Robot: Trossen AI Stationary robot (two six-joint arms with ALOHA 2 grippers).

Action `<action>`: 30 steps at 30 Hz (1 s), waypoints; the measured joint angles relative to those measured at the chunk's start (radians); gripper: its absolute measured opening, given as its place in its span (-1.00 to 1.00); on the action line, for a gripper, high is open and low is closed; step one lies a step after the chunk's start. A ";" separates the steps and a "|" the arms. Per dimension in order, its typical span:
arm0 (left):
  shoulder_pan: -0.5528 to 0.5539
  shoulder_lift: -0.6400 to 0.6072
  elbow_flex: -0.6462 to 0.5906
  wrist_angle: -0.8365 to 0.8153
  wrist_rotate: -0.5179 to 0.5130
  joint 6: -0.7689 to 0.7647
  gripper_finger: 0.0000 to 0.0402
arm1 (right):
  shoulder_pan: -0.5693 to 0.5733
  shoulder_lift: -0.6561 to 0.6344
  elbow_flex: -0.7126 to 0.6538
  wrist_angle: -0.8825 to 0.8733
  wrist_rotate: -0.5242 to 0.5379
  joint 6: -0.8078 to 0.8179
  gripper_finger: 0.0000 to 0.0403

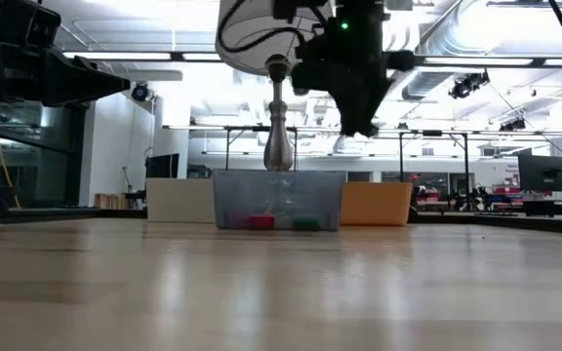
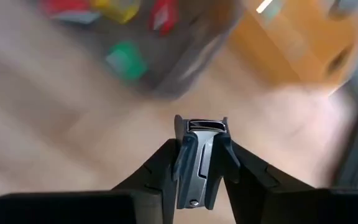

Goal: Pick and place Stapler, Stapler remover, tape
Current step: Put the black staple remover into the yellow bin

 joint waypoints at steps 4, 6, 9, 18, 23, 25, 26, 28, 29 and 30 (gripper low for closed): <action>0.000 0.000 0.000 0.000 0.000 0.000 -0.52 | -0.130 -0.062 -0.001 -0.028 0.086 -0.303 -0.51; 0.000 0.000 0.000 0.000 0.000 0.000 -0.52 | -0.205 -0.083 -0.001 -0.018 0.085 -0.414 -0.50; 0.000 0.000 0.000 0.000 0.000 0.000 -0.52 | -0.322 -0.088 0.000 -0.004 0.041 -0.524 -0.50; 0.000 0.000 0.000 0.000 0.000 0.000 -0.52 | -0.491 -0.097 -0.108 0.087 -0.025 -0.815 -0.49; 0.000 0.000 0.000 0.000 0.000 0.000 -0.52 | -0.500 -0.147 -0.248 0.256 -0.043 -0.867 -0.49; 0.000 0.000 0.000 0.000 0.000 0.000 -0.52 | -0.513 -0.174 -0.307 0.312 -0.052 -0.855 -0.49; 0.000 0.000 0.000 0.000 0.000 0.000 -0.52 | -0.522 -0.186 -0.335 0.335 -0.048 -0.843 -0.49; 0.000 0.000 0.000 0.000 0.000 0.000 -0.52 | -0.539 -0.215 -0.390 0.375 -0.035 -0.810 -0.49; 0.000 0.000 0.000 0.000 0.000 0.000 -0.52 | -0.547 -0.232 -0.414 0.390 -0.033 -0.789 -0.49; 0.000 0.000 0.000 0.000 0.000 0.000 -0.52 | -0.554 -0.254 -0.436 0.413 -0.032 -0.769 -0.49</action>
